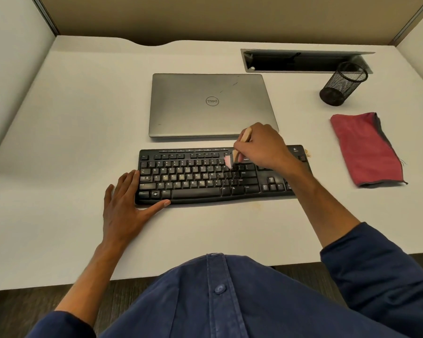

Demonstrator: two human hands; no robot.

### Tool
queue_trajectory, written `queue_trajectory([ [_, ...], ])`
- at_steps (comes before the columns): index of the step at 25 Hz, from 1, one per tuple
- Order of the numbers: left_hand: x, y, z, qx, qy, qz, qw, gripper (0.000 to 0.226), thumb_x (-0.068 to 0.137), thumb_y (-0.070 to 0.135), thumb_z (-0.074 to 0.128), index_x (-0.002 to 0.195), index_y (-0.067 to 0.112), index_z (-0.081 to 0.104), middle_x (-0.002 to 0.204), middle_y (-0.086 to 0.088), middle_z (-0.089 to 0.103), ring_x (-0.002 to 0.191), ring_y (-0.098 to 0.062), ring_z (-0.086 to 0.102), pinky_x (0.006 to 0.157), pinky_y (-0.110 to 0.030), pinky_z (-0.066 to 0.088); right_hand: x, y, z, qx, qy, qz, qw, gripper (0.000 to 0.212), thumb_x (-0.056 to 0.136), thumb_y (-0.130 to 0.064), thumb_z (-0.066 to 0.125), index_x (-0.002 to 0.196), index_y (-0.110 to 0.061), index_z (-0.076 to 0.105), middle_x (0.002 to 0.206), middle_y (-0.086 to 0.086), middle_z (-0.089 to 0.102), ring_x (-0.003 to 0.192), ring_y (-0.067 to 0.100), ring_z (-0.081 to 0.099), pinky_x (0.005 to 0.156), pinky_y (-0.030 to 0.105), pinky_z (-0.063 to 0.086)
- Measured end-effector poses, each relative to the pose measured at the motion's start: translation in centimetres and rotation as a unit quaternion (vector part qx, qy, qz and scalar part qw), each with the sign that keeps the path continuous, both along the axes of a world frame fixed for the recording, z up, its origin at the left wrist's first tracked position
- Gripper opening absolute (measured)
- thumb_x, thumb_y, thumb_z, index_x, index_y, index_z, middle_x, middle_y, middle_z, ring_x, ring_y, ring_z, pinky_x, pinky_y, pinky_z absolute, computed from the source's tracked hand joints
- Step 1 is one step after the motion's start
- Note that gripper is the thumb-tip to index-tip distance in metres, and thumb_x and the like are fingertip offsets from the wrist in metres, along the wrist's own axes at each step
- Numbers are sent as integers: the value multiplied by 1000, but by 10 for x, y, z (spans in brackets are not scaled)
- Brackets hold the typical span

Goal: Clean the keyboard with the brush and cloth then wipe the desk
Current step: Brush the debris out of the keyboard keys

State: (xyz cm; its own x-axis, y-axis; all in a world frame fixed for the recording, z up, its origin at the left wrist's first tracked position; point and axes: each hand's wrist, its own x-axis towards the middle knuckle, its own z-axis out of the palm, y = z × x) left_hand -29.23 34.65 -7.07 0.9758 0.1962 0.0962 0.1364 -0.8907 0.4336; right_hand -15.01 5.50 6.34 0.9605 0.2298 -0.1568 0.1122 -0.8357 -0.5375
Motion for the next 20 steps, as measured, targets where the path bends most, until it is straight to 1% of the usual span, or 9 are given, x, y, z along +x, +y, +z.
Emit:
queue_trajectory([
  [3,0,0,0,0,-1,1,1000,109,73,88,44,154,16,34,158,-4,38,148,-20,27,121,-49,19,-11,-1,3,-30,37,23,999,20,86,-23,61,75,-13,74,61,-5,72,66,9,69,70,33,57],
  [5,0,0,0,2,-2,1,1000,108,73,88,44,154,16,34,158,-4,38,148,-20,27,121,-50,20,-17,-2,6,-58,71,50,994,21,85,-23,61,71,-13,75,60,-7,71,66,8,68,70,32,56],
  [7,0,-1,0,2,-1,1,1000,109,73,88,44,154,16,33,158,-4,37,149,-20,26,122,-49,19,-19,-2,13,-68,103,61,991,20,85,-23,62,73,-13,74,60,-8,72,66,6,67,69,30,53],
  [8,0,-1,0,1,0,1,1000,109,73,88,44,154,16,33,158,-4,37,149,-20,26,122,-49,18,-17,0,16,-58,94,49,993,18,86,-24,62,77,-13,74,61,-7,72,66,6,68,68,29,53],
  [10,0,-1,0,0,1,-2,1000,109,73,88,44,154,16,32,158,-4,37,149,-20,26,122,-48,17,-11,5,17,-27,21,-3,999,16,87,-24,61,83,-15,74,64,-6,72,68,8,68,66,28,53],
  [11,0,0,0,1,0,-2,1000,109,73,88,44,154,16,32,158,-5,37,149,-20,26,122,-49,17,-8,9,16,-12,-14,-24,1000,17,87,-24,60,84,-15,75,67,-6,73,69,10,68,68,29,54],
  [13,0,0,0,1,0,-3,1000,109,73,87,43,154,16,32,158,-5,37,148,-21,27,122,-49,18,-5,17,10,-6,-29,-31,999,19,88,-25,60,85,-13,75,71,-3,73,71,14,68,71,34,57],
  [16,0,0,0,1,0,-1,1000,109,73,88,43,154,16,33,158,-5,37,148,-21,27,122,-49,18,-10,23,5,-45,6,3,999,19,85,-24,60,78,-12,74,67,-2,73,68,13,68,69,34,57],
  [20,0,0,0,1,4,-2,1000,109,73,88,43,154,16,33,158,-5,37,149,-21,27,122,-49,18,-17,21,14,-89,84,67,990,19,86,-25,63,72,-15,71,61,-7,72,66,5,66,62,26,45],
])
